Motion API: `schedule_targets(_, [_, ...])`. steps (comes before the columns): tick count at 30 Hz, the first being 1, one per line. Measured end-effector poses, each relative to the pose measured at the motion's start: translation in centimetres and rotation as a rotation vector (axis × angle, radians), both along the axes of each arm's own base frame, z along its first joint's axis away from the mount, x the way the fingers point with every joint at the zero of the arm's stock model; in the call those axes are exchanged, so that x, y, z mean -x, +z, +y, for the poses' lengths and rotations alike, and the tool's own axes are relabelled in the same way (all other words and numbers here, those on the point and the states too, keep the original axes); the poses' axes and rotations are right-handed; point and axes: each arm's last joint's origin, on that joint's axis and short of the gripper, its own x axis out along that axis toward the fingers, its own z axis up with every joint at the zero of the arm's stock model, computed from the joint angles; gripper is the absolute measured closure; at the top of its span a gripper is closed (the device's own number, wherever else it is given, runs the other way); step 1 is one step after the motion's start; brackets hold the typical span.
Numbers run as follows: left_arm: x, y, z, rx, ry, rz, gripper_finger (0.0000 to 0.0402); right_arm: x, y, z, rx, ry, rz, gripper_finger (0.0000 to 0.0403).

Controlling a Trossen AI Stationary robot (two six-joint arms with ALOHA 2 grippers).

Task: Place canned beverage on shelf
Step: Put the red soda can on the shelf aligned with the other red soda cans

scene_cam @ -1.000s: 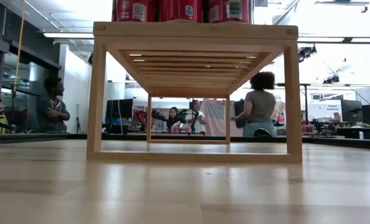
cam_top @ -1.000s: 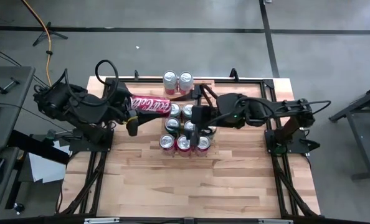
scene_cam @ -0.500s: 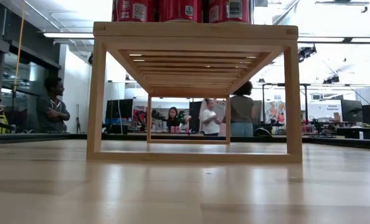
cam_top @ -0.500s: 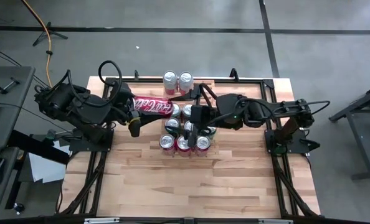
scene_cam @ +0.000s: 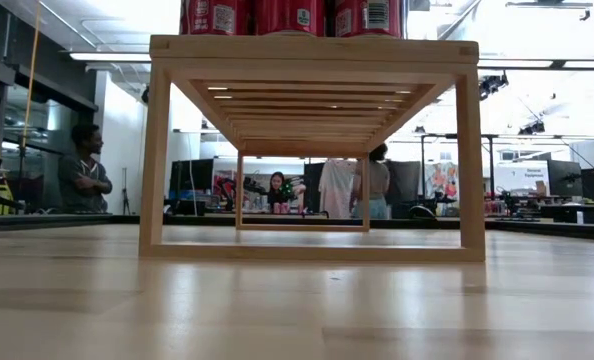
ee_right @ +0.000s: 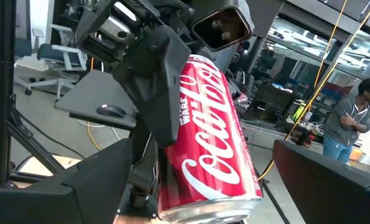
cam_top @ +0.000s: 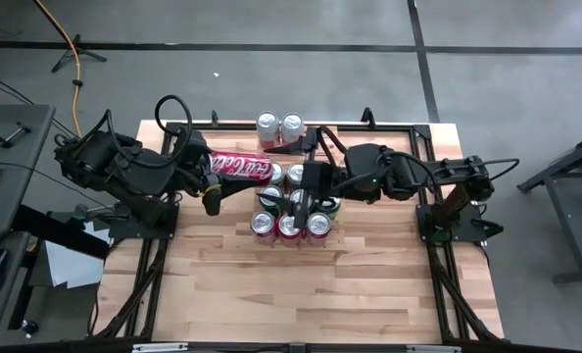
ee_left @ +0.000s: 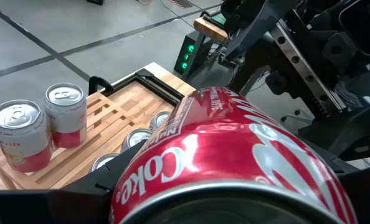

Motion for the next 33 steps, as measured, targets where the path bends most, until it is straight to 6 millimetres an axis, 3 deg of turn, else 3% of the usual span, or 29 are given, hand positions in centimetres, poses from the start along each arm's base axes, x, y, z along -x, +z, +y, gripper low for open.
schedule_targets(11, [0.00,0.00,0.00,0.000,0.000,0.000,0.0149,0.00,-0.04,-0.07,0.030,-0.021,0.008,0.0005])
schedule_targets(33, [0.02,0.00,0.01,0.000,0.000,0.000,0.0149,0.02,-0.15,-0.10,0.048,-0.029,0.022,0.0003])
